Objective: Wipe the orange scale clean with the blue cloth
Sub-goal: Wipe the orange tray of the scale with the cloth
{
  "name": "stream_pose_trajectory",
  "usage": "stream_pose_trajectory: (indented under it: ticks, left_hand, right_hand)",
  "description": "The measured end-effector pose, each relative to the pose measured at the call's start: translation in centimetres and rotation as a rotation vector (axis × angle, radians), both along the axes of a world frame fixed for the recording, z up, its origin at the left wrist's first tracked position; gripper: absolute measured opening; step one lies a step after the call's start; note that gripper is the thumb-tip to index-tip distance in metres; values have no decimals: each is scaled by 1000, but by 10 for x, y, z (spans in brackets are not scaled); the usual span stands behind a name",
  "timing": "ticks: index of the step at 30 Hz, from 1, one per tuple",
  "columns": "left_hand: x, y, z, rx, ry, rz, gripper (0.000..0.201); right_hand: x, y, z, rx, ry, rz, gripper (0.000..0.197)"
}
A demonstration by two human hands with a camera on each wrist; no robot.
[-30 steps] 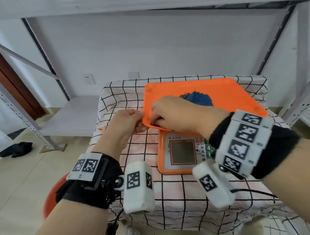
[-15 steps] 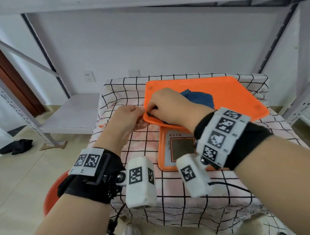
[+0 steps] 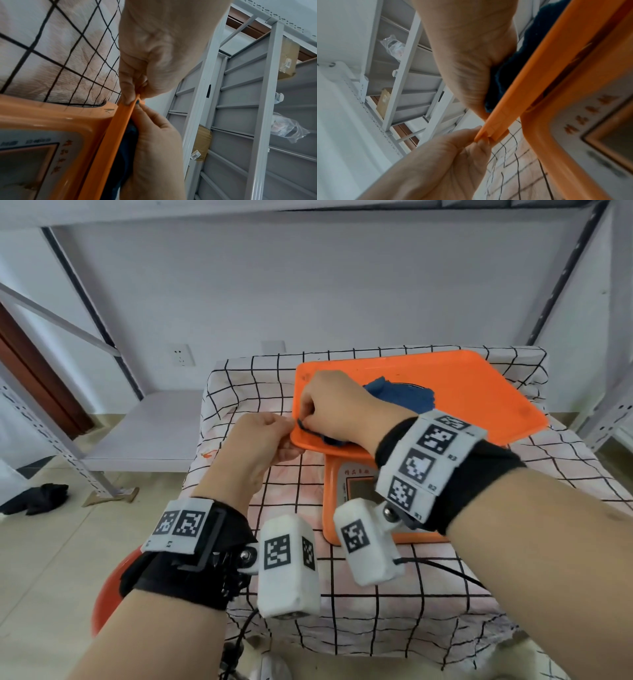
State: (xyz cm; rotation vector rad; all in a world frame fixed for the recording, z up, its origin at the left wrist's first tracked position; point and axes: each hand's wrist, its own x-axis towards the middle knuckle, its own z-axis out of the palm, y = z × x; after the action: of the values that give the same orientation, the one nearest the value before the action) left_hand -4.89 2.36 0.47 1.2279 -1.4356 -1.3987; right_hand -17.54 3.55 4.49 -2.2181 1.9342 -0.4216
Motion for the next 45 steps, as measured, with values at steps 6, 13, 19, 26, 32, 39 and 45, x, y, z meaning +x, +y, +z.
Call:
stream_pose_trajectory:
  ticks: [6,13,19,26,32,39,45]
  left_hand:
    - [0,-3,0,5,11,-9,17]
    - [3,-6,0,10,-1,-32,18]
    - [3,-7,6,12,6,-60,15]
    - [12,-11,6,76,28,-69,17]
    - [6,-11,1,10,-83,-56,19]
    - [-5,-14,-4,-72,-191,-19,13]
    - [-8,-14,-3,-77,-215,14,22]
  right_hand:
    - [-6,11,7,70,-46,64,11]
    - [-5,14,-3,-29,-53,48,16]
    - [-7,37,6,-86,-430,88,9]
    - [2,53,-13,-288,-430,-119,29]
    - [25,59,-39,-339,302,-116,22]
    - [20,56,-52,-551,212,-60,26]
    - [8,57,-43,-416,83,-5,15]
